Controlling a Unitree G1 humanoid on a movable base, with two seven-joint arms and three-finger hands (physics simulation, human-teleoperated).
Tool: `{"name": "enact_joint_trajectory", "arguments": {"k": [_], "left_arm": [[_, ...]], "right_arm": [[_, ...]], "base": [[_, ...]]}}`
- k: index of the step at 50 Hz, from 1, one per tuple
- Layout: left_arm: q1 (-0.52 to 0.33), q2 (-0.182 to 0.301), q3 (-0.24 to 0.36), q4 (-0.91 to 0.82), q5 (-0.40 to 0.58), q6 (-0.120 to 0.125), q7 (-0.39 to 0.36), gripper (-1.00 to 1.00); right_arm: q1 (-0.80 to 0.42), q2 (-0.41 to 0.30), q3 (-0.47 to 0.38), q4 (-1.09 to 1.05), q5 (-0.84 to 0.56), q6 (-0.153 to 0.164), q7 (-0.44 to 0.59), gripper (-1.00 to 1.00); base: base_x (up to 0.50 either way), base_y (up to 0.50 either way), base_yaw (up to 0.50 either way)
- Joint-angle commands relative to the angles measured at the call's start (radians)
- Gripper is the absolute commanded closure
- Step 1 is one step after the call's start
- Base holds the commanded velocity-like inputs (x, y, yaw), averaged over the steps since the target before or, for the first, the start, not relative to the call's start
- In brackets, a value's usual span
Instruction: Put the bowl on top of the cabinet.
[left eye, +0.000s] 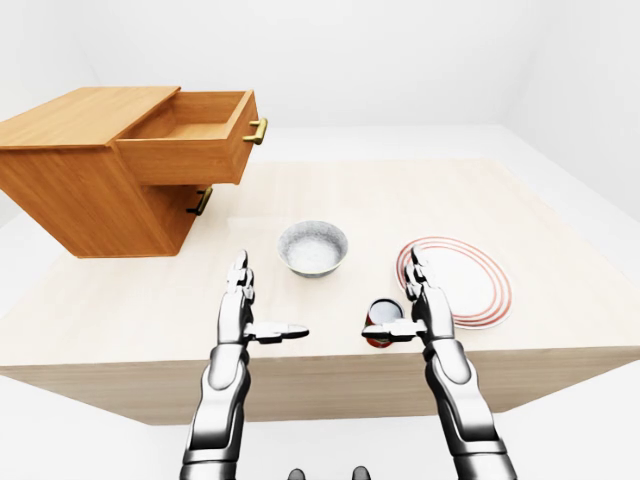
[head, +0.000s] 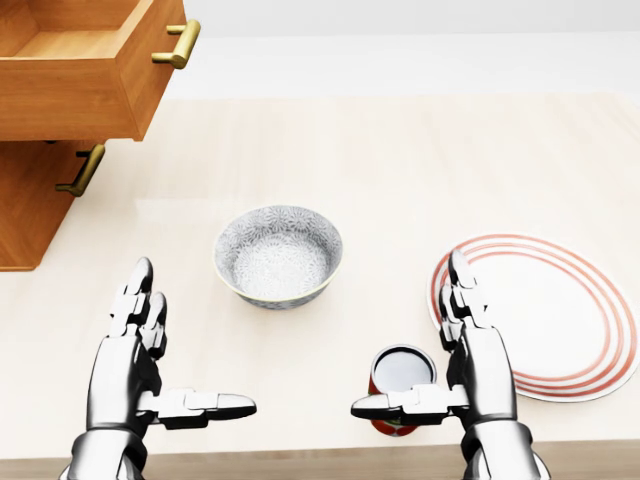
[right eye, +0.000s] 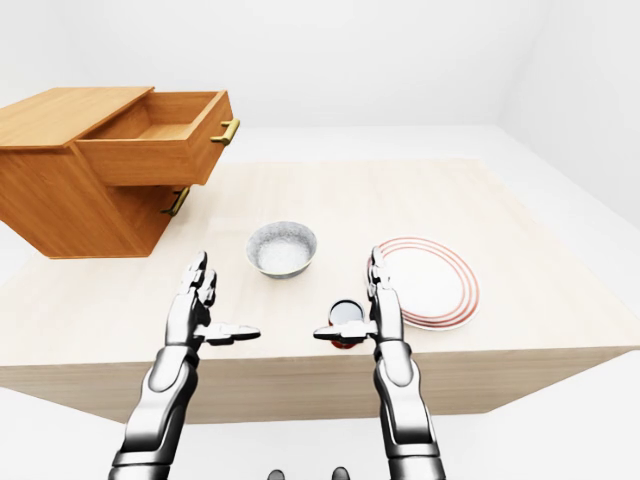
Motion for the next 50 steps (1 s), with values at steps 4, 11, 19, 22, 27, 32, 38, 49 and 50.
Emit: {"name": "enact_joint_trajectory", "arguments": {"k": [4,11,19,22,27,32,38,49,50], "left_arm": [[-0.008,0.010,0.028,-0.007,-0.036,0.052,0.010,-1.00],[-0.001,0.009,0.029,-0.030,-0.047,0.064,0.010,-1.00],[0.007,0.010,0.026,-0.043,-0.041,0.064,0.010,-1.00],[0.020,0.010,0.021,-0.055,-0.029,0.051,0.007,-1.00],[0.032,0.008,0.021,-0.086,-0.029,0.059,0.001,-1.00],[0.045,0.008,0.028,-0.118,-0.065,0.053,-0.025,-1.00],[0.051,0.006,0.028,-0.117,-0.066,0.035,-0.027,-1.00],[0.054,0.007,0.026,-0.120,-0.066,0.032,-0.033,-1.00],[0.054,0.007,0.027,-0.121,-0.067,0.033,-0.034,-1.00]], "right_arm": [[-0.010,-0.009,-0.020,0.021,-0.008,0.013,-0.001,-1.00],[-0.016,-0.008,-0.015,0.031,-0.010,0.021,-0.004,-1.00],[-0.011,-0.007,-0.010,0.022,-0.029,0.026,-0.018,-1.00],[-0.012,-0.006,-0.009,0.022,-0.027,0.032,-0.014,-1.00],[-0.013,-0.005,-0.005,0.010,-0.023,0.053,-0.006,-1.00],[-0.006,-0.005,-0.003,0.003,-0.023,0.039,0.001,-1.00],[-0.009,-0.004,-0.002,0.004,-0.031,0.036,0.000,-1.00],[-0.005,-0.004,0.000,-0.001,-0.033,0.031,0.000,-1.00],[-0.004,-0.004,0.001,-0.002,-0.034,0.031,0.000,-1.00]], "base": [[0.00,0.00,0.00],[0.00,0.00,0.00],[0.00,0.00,0.00],[0.00,0.00,0.00],[0.00,0.00,0.00],[0.11,0.00,0.00],[0.50,0.00,0.00],[0.50,0.00,0.00],[0.50,0.00,0.00]]}}
